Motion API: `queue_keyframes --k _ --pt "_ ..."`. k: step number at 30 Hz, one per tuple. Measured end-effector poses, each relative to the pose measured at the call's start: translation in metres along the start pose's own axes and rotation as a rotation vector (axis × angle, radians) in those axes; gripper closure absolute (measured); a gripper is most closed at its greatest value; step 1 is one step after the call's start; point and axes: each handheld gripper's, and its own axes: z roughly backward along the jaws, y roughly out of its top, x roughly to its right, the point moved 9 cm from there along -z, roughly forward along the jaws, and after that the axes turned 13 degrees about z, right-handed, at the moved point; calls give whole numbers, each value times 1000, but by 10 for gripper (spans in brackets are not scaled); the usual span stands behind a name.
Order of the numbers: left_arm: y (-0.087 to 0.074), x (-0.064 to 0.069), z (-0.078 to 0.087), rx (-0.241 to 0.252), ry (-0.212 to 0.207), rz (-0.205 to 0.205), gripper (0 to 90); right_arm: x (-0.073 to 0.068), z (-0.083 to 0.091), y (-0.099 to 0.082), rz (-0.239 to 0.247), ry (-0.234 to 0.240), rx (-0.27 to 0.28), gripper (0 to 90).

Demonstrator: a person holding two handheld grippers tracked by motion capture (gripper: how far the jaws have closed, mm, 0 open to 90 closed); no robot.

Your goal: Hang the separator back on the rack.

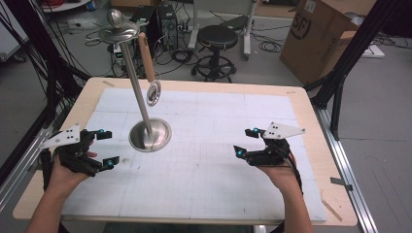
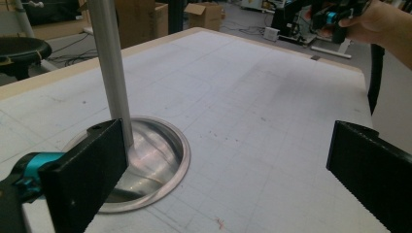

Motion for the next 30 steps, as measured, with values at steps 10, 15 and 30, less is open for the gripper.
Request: queue_keyframes --k 10,15,30 --pt "1 -1 1 31 19 4 20 4 5 -13 -25 -12 -31 247" --pt "-1 -5 -2 18 50 5 20 8 7 -32 -50 -16 -84 239" --pt "-11 -10 -7 -18 55 42 19 14 10 -62 -93 -18 -137 202"
